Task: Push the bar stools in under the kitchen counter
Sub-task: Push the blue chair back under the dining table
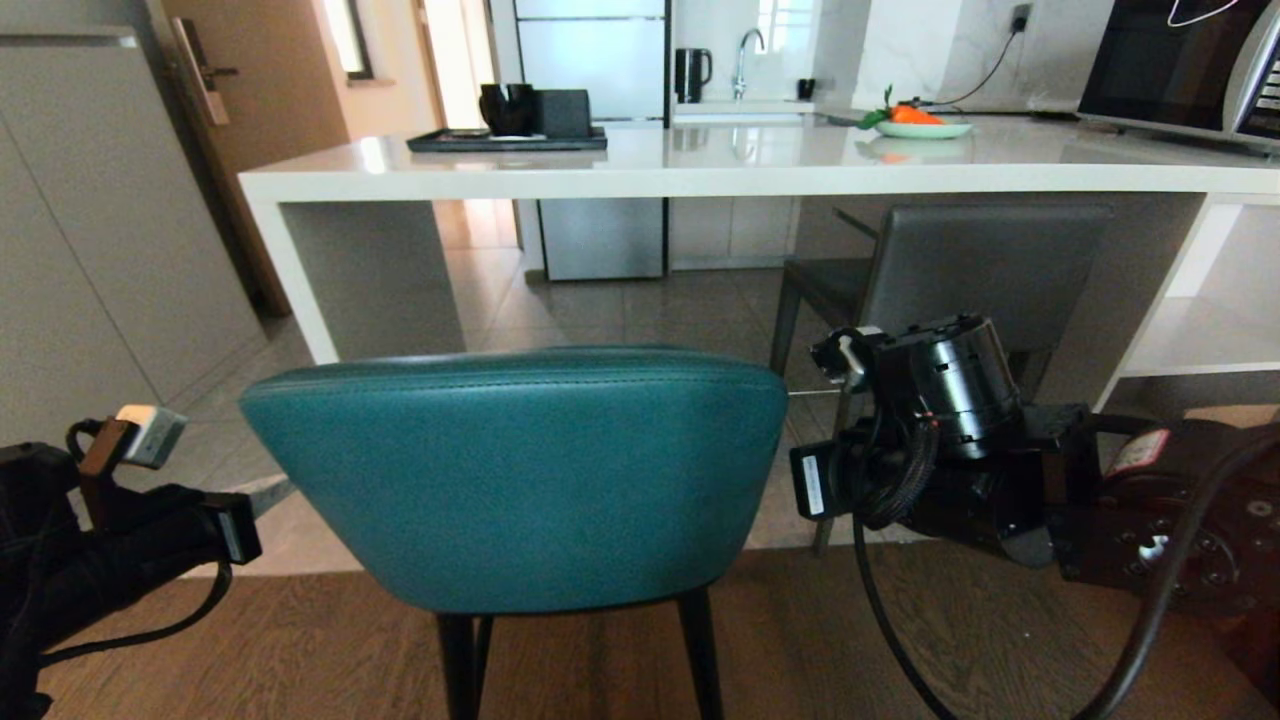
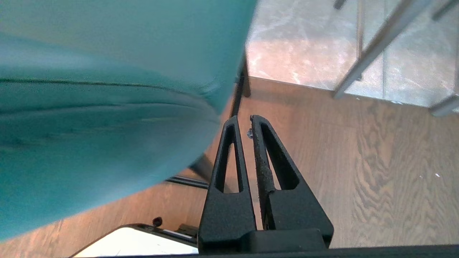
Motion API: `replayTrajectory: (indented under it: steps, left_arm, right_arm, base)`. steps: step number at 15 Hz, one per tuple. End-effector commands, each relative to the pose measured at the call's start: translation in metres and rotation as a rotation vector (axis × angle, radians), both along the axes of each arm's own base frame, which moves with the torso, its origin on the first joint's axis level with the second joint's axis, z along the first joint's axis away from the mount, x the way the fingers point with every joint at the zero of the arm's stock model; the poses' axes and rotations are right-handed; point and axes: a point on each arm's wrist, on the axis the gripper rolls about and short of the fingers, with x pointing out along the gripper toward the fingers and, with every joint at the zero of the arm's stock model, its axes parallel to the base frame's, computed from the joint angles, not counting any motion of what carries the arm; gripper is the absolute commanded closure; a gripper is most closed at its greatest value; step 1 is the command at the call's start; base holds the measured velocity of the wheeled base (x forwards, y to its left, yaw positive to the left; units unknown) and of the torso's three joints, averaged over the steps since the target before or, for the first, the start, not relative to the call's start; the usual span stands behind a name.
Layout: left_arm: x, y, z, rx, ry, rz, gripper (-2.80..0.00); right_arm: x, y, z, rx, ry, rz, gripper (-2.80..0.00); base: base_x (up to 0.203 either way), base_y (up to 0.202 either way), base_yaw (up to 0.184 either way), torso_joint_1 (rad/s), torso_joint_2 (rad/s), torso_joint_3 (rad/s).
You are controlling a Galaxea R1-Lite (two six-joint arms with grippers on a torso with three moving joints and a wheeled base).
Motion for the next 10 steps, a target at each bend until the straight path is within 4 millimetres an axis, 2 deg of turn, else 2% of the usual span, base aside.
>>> replayTrajectory:
  steps: [1,4,8,10]
  left_arm:
    - [-0.003,0.002,0.004,0.004,-0.019,0.004,0.0]
    - [-0.009,-0.009,0.014,-0.007,-0.054,-0.089,0.0]
    - [-0.024,-0.037,0.009,-0.025,-0.019,-0.191,0.0]
    - [-0.022,-0.051,0.009,-0.034,-0.014,-0.239,0.0]
  right_arm:
    - [-0.007,-0.006,0.008,0.012,-0.017,-0.006,0.0]
    - [-0.012,-0.008,0.011,0.017,-0.022,-0.001,0.0]
    - [-0.017,0.003,0.008,0.013,-0.014,0.044,0.0]
    - [-0.013,0.009,0.001,-0.001,0.0,0.053,0.0]
  base:
    - [0.0,0.0,0.0,0.0,0.0,0.0]
    - [0.0,0.0,0.0,0.0,0.0,0.0]
    - [0.0,0.0,0.0,0.0,0.0,0.0]
    - [0.0,0.0,0.0,0.0,0.0,0.0]
